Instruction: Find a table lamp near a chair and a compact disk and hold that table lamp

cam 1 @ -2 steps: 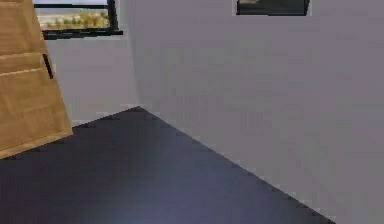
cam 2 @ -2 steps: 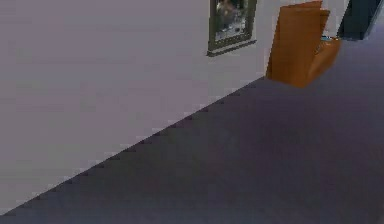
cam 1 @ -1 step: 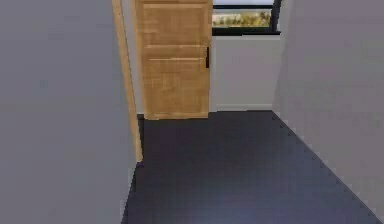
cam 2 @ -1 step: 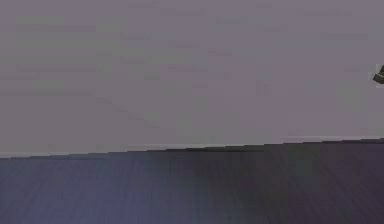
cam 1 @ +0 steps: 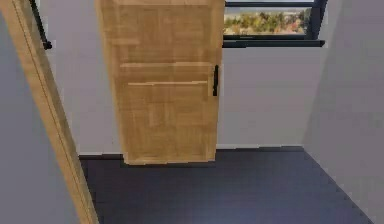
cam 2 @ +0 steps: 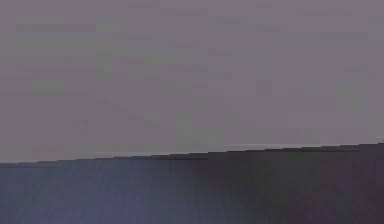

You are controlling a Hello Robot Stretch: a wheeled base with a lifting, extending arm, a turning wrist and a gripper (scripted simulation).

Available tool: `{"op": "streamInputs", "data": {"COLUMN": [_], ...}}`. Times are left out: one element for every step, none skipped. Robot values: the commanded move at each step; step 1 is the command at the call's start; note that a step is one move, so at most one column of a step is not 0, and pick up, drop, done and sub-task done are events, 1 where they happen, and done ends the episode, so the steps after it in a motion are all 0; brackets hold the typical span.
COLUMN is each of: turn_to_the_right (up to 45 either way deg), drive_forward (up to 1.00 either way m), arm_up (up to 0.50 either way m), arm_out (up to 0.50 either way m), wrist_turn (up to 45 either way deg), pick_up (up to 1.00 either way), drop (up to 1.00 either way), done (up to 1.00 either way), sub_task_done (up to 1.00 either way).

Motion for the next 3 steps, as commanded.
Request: {"op": "streamInputs", "data": {"turn_to_the_right": [0.0, 0.0, -45.0], "drive_forward": [1.0, 0.25, 0.0], "arm_up": [0.0, 0.0, 0.0], "arm_out": [0.0, 0.0, 0.0], "wrist_turn": [0.0, 0.0, 0.0], "pick_up": [0.0, 0.0, 0.0], "drop": [0.0, 0.0, 0.0], "done": [0.0, 0.0, 0.0], "sub_task_done": [0.0, 0.0, 0.0]}}
